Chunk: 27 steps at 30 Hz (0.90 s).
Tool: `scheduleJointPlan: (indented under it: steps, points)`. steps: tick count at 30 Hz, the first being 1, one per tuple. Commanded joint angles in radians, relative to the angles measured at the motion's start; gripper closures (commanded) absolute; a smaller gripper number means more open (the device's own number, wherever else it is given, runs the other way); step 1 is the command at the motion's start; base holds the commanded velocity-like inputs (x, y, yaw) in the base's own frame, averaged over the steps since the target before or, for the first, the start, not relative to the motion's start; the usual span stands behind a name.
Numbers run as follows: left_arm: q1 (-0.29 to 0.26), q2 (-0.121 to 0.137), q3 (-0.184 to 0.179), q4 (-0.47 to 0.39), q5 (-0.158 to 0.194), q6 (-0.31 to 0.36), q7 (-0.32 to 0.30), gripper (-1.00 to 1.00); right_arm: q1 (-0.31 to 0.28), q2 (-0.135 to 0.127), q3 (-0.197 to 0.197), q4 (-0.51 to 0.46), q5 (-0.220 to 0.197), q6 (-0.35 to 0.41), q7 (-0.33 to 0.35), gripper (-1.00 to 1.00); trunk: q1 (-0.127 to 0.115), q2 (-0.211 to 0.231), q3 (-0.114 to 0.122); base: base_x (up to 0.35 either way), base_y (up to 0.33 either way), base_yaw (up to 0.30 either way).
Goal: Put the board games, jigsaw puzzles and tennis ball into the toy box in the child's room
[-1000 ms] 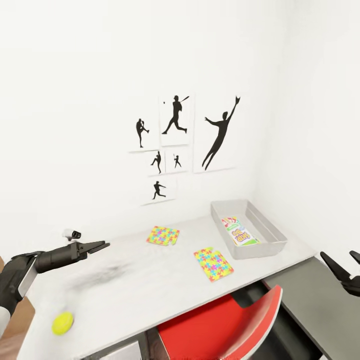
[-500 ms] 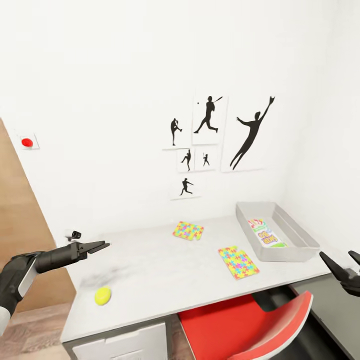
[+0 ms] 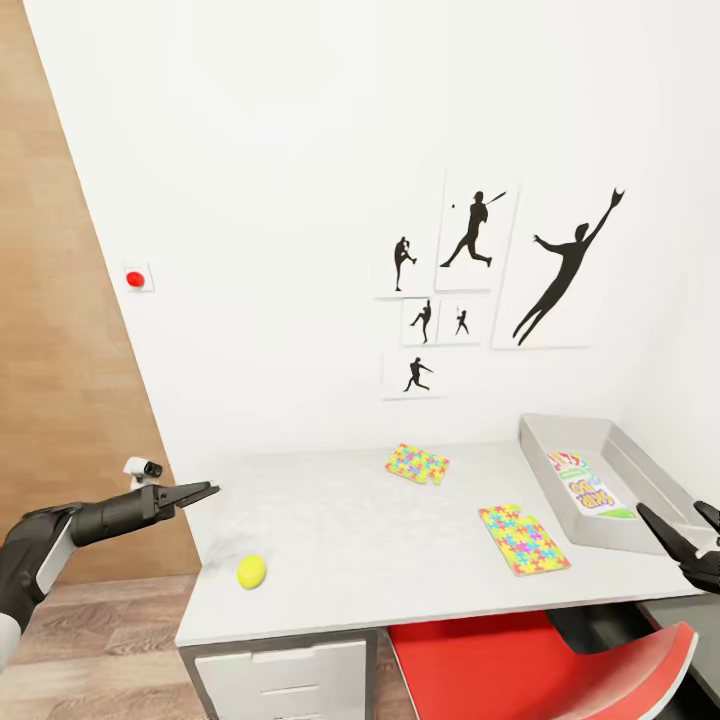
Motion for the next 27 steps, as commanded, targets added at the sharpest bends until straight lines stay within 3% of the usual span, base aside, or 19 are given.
scheduleJointPlan:
  steps: [1,9,15,22,27]
  points:
    - [-0.001,0.000,0.000,0.000,0.000,0.011,-0.003,-1.00,-0.001,0.000,0.000,0.000,0.002,0.003,0.003,-1.00,0.000,-0.001,-0.001,0.000,0.000,0.290]
    - [-0.001,0.000,0.000,0.000,-0.001,0.011,-0.002,-1.00,-0.001,0.001,0.001,0.000,0.004,0.003,0.003,-1.00,0.000,-0.001,-0.001,0.000,0.001,0.277]
    - [-0.001,0.000,0.000,0.000,-0.001,0.011,-0.002,-1.00,-0.001,0.001,-0.001,0.000,0.004,0.003,0.003,-1.00,0.000,-0.001,-0.001,0.063,0.092,0.070]
    - [0.020,-0.040,-0.003,0.003,0.007,-0.019,-0.005,-1.00,0.008,0.041,0.038,0.007,0.014,-0.038,-0.036,-1.00,0.000,-0.001,-0.001,0.000,0.106,0.000]
    - [0.014,-0.054,0.000,-0.005,0.006,-0.024,-0.005,-1.00,0.004,0.062,0.010,0.022,0.039,-0.038,-0.040,-1.00,0.000,-0.001,-0.001,0.000,0.055,0.000]
